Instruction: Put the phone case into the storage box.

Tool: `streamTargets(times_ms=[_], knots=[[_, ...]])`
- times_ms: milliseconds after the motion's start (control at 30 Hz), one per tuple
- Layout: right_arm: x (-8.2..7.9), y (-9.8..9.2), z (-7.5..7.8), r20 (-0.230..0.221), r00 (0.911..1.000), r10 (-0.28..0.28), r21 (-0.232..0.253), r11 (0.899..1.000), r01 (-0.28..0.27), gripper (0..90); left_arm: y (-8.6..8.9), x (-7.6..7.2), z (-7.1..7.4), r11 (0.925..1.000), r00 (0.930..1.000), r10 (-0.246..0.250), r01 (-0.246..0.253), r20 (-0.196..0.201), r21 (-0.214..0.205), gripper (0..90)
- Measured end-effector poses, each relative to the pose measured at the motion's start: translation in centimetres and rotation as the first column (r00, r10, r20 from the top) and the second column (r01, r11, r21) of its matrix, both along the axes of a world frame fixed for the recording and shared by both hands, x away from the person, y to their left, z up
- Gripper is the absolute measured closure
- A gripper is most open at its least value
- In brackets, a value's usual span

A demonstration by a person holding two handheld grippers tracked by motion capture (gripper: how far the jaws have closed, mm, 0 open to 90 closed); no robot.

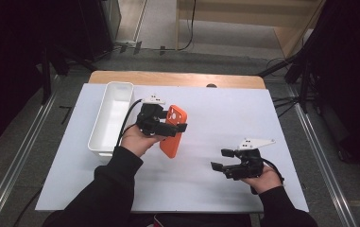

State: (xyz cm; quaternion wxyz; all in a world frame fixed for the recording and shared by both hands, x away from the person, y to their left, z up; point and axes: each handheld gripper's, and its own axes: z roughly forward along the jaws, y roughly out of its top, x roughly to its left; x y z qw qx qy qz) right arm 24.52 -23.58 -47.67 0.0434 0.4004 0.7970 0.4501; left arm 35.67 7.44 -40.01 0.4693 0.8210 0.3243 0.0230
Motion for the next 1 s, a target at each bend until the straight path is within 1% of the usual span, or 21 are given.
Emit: streamTargets(times_ms=[100,167,233,300,400,567,600,700,767,867,1000], knots=[[-0.2,-0.1,-0.1,-0.003,1.0000,0.008,-0.002,1.000,-0.008,26.0,0.2,0.1,0.2,0.9999,0.9999,-0.011,0.011,-0.002,0.003,15.7],[-0.3,-0.2,-0.2,0.000,0.9999,0.012,-0.007,1.000,-0.012,26.0,0.3,0.1,0.4,0.9998,0.9999,-0.012,0.012,0.006,0.014,15.7],[-0.5,-0.3,-0.3,0.005,0.9995,0.030,-0.006,1.000,-0.030,26.0,0.5,0.0,0.7,0.9998,0.9998,-0.013,0.013,0.013,0.014,15.7],[-0.8,-0.4,-0.4,0.003,0.9992,0.041,-0.019,0.999,-0.041,26.0,0.6,0.0,1.0,0.9999,0.9997,-0.008,0.008,0.024,0.012,15.7],[-1.1,-0.6,-0.6,0.014,0.9986,0.051,-0.034,0.998,-0.051,26.0,1.0,0.1,1.3,0.9999,0.9995,-0.002,0.001,0.032,0.015,15.7],[-1.3,-1.1,-0.6,0.023,0.9987,0.045,-0.022,0.999,-0.045,26.0,1.5,0.1,1.7,0.9998,0.9993,0.010,-0.010,0.036,0.017,15.7],[-1.4,-1.2,-0.7,0.017,0.9989,0.045,-0.020,0.999,-0.044,26.0,1.5,0.2,1.8,0.9998,0.9993,0.012,-0.013,0.037,0.017,15.7],[-1.6,-1.3,-0.7,0.023,0.9981,0.057,-0.013,0.998,-0.057,26.0,1.8,0.2,2.0,0.9997,0.9992,0.013,-0.014,0.039,0.022,15.7],[-1.6,-1.4,-0.8,0.028,0.9974,0.066,-0.017,0.998,-0.066,26.0,1.9,0.3,2.2,0.9996,0.9990,0.018,-0.018,0.040,0.021,15.7],[-1.6,-1.4,-0.9,0.012,0.9981,0.061,-0.027,0.998,-0.061,26.0,2.1,0.3,2.4,0.9996,0.9988,0.019,-0.020,0.046,0.020,15.7],[-1.6,-1.4,-1.0,0.009,0.9980,0.063,-0.029,0.998,-0.063,26.0,2.4,0.3,2.5,0.9994,0.9982,0.023,-0.024,0.056,0.023,15.7]])
